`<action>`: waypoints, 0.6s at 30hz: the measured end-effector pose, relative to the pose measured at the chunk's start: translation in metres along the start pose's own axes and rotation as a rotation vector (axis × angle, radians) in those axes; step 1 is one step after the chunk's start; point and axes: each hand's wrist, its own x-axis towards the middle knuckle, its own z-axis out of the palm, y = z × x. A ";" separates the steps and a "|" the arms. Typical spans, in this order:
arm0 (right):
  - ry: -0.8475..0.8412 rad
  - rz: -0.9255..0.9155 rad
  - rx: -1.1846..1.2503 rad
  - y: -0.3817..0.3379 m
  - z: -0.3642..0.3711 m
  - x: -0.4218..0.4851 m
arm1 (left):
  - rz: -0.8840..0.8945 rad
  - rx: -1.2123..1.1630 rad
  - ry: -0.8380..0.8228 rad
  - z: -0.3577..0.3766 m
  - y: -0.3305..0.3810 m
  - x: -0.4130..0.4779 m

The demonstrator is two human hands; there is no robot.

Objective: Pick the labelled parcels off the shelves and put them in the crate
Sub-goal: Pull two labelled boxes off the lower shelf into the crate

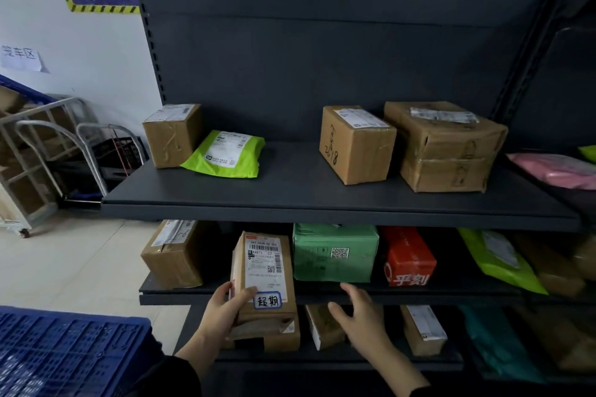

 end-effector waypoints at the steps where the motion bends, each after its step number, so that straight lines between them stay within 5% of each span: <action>1: 0.008 -0.005 -0.020 0.002 -0.004 0.003 | 0.002 0.019 0.008 0.002 0.003 0.002; 10: 0.265 0.174 0.038 -0.001 -0.057 0.064 | 0.012 0.047 0.034 0.005 0.020 0.045; 18: 0.230 0.227 0.051 -0.020 -0.060 0.112 | -0.047 -0.009 -0.023 0.004 0.036 0.068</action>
